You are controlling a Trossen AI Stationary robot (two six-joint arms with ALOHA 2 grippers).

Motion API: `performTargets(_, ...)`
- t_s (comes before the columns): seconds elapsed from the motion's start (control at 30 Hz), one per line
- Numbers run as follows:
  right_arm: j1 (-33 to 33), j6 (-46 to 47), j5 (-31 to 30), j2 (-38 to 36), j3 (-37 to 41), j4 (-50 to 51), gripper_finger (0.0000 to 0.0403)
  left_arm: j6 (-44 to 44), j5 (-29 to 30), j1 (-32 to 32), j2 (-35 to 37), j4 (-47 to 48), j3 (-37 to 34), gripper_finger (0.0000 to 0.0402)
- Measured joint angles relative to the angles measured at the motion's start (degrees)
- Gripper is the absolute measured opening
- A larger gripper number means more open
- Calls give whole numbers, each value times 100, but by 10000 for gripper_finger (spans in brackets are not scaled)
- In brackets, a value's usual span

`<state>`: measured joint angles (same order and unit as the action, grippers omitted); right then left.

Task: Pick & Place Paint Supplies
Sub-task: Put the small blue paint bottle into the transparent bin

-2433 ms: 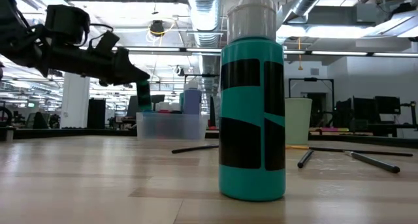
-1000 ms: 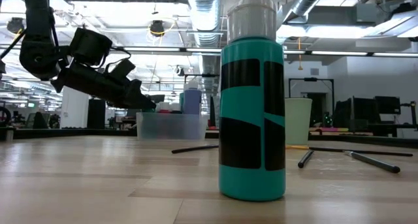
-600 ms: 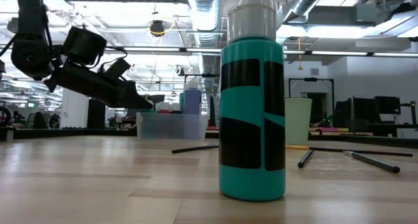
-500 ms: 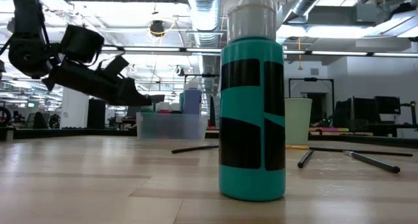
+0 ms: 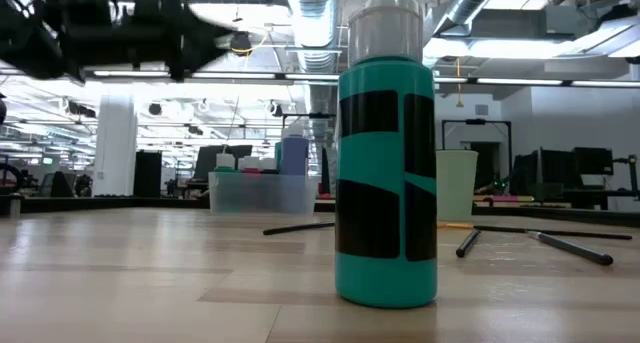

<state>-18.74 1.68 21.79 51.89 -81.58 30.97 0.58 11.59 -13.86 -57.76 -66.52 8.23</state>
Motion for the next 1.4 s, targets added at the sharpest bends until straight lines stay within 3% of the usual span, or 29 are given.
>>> performTargets(0.17,-193,-162,-544,-729,-3,510,286,80,-295,1052,206,1519,1048,262)
performTargets(0.3,-298,-202,-856,-1180,-2,1010,286,159,-308,1697,-229,3415,2251,262)
performTargets(0.37,-319,-157,-872,-1363,45,1096,286,296,-306,1851,-586,3903,2788,262)
performTargets(0.67,-317,126,-884,-2118,746,926,286,245,-1133,1955,-2651,3963,4606,262)
performTargets(0.93,-315,204,-882,-2579,1404,936,286,229,-2283,1916,-4315,3932,5973,262)
performTargets(1.4,-316,342,-882,-3543,2495,845,286,269,-3805,1868,-6374,3924,7896,262)
